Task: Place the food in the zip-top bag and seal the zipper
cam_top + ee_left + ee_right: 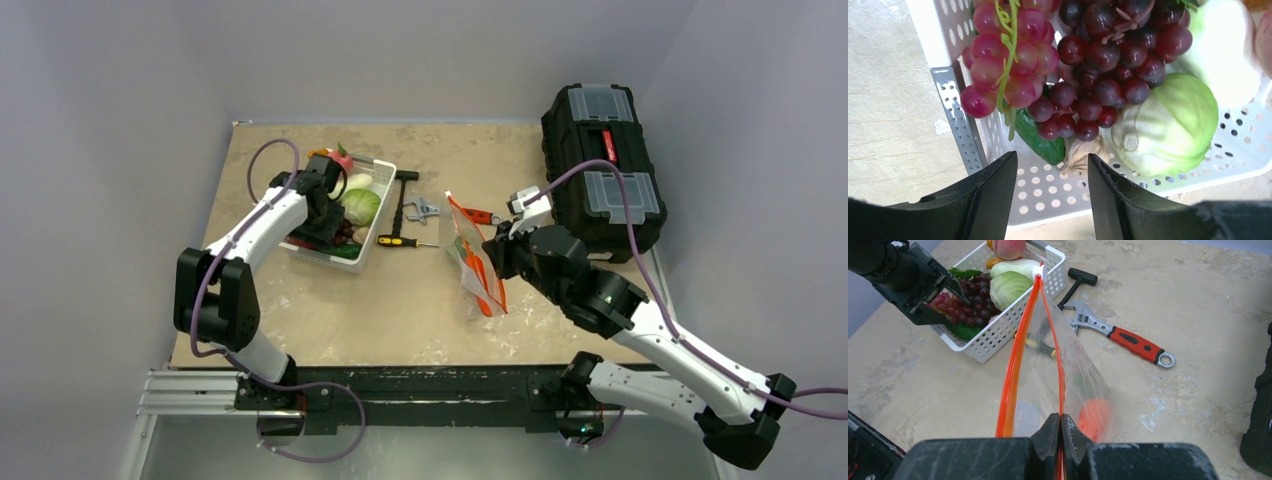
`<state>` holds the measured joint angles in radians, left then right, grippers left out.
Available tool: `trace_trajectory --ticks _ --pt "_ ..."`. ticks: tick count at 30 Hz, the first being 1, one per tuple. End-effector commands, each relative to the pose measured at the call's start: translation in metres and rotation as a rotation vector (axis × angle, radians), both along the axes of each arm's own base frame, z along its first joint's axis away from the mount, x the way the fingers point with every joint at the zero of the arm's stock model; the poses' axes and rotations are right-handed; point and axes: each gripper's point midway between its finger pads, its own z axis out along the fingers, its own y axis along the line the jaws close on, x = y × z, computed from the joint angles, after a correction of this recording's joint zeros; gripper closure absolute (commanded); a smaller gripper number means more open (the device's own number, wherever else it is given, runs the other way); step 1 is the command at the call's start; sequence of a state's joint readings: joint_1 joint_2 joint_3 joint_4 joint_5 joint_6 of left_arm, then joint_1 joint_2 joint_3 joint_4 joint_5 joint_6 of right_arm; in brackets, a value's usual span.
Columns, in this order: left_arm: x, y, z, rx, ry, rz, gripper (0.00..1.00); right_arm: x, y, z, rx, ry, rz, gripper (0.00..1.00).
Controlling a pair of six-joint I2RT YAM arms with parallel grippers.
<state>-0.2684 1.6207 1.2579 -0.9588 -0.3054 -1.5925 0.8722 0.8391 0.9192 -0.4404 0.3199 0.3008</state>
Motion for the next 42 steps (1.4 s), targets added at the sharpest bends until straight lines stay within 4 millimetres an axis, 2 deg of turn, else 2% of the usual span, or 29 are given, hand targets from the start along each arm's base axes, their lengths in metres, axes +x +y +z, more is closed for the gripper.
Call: trace_trajectory --ticks 1,4,7,11,14,16,18,21,25,28,35,42 --pt "-0.004 -0.011 0.008 -0.050 -0.033 -0.080 0.46 0.003 0.004 0.009 0.021 -0.028 0.005 1.00" --pt "-0.004 -0.017 0.004 -0.067 -0.050 -0.086 0.53 0.003 0.007 0.009 0.026 -0.027 0.010 1.00" --pt "0.001 -0.013 0.002 -0.034 -0.038 -0.084 0.62 0.004 0.007 0.009 0.020 -0.025 0.010 1.00" --pt "0.020 -0.007 0.012 0.034 -0.078 -0.149 0.61 0.003 0.005 0.009 0.020 -0.026 0.011 1.00" --pt "0.043 0.003 0.036 0.139 -0.160 -0.233 0.58 0.002 0.005 0.011 0.027 -0.030 0.013 1.00" --pt "0.065 0.004 0.055 0.205 -0.231 -0.355 0.56 0.001 0.005 0.011 0.028 -0.030 0.016 1.00" --pt "0.089 -0.003 0.073 0.273 -0.302 -0.568 0.51 0.001 0.005 0.012 0.028 -0.030 0.018 1.00" --pt "0.108 -0.006 0.086 0.405 -0.287 -0.867 0.43 0.000 0.005 0.012 0.029 -0.031 0.020 1.00" --pt "0.125 -0.015 0.080 0.473 -0.235 -1.220 0.39 -0.001 0.004 0.013 0.030 -0.034 0.023 1.00" --pt "0.138 -0.013 0.071 0.492 -0.188 -1.364 0.37 -0.001 0.004 0.013 0.028 -0.035 0.024 1.00" --pt "0.155 0.009 0.056 0.478 -0.110 -1.509 0.38 0.000 0.006 0.010 0.018 -0.028 0.030 1.00" --pt "0.158 0.008 0.027 0.427 -0.051 -1.576 0.45 0.002 0.010 0.007 0.008 -0.019 0.038 1.00"
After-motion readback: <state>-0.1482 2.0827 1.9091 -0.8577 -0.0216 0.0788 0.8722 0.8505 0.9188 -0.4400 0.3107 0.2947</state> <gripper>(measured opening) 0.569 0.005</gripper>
